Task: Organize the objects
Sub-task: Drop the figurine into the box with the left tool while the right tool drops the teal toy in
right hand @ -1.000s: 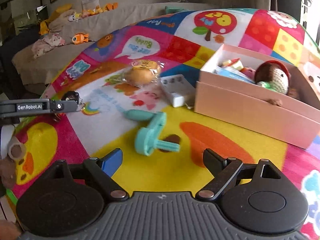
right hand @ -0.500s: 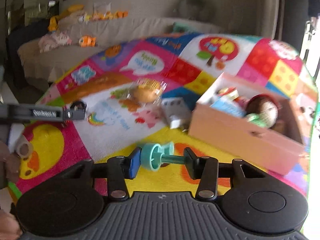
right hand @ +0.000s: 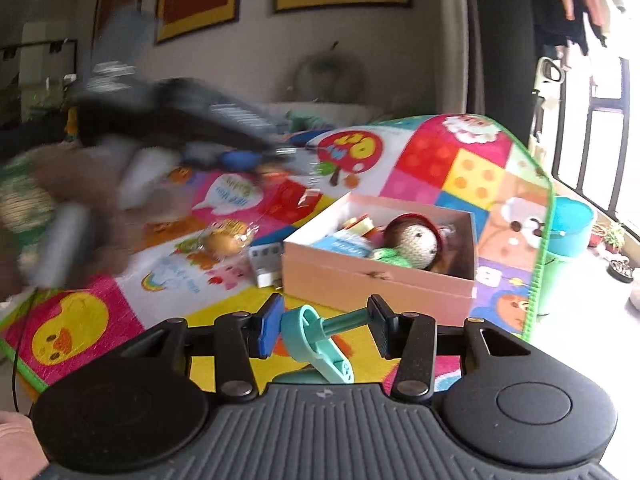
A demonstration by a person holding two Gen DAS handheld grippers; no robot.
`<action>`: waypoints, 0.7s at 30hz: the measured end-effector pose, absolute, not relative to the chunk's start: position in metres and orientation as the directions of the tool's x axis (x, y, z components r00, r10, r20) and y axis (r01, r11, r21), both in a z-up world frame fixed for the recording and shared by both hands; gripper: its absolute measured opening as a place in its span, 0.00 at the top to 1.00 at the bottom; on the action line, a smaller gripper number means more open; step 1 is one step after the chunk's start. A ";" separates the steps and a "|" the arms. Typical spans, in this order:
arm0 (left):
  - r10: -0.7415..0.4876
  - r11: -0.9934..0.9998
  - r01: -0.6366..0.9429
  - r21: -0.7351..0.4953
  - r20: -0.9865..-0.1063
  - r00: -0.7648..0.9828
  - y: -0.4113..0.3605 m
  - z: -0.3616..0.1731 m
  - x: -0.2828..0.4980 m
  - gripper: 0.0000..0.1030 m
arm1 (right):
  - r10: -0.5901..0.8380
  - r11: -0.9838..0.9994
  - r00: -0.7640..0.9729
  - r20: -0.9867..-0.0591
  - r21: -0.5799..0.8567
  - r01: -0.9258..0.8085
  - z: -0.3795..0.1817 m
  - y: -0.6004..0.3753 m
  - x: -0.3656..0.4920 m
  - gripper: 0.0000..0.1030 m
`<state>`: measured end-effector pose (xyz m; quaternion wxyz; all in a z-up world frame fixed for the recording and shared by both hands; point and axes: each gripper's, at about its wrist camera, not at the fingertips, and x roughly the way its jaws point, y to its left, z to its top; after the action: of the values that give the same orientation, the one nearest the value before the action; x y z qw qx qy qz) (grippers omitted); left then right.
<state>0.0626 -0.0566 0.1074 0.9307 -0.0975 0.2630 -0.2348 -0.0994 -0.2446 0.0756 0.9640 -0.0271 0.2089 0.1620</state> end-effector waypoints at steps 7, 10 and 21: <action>-0.432 0.898 0.259 -0.355 -0.601 0.673 -0.087 0.047 0.114 0.55 | 0.258 0.963 0.878 -0.402 0.036 -0.267 0.069 -0.271 -0.102 0.56; -0.443 0.891 0.289 -0.349 -0.532 0.722 -0.073 0.054 0.099 0.57 | 0.246 0.967 0.875 -0.417 0.050 -0.248 0.064 -0.278 -0.097 0.56; -0.501 0.848 0.330 -0.414 -0.425 0.754 -0.018 0.075 0.040 0.57 | 0.268 0.963 0.841 -0.469 0.114 -0.243 0.066 -0.286 -0.079 0.56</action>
<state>0.0396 -0.0179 0.0748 0.9230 -0.1588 0.2688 -0.2249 -0.0789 -0.2865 0.0663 0.9592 0.0252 0.2481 0.1330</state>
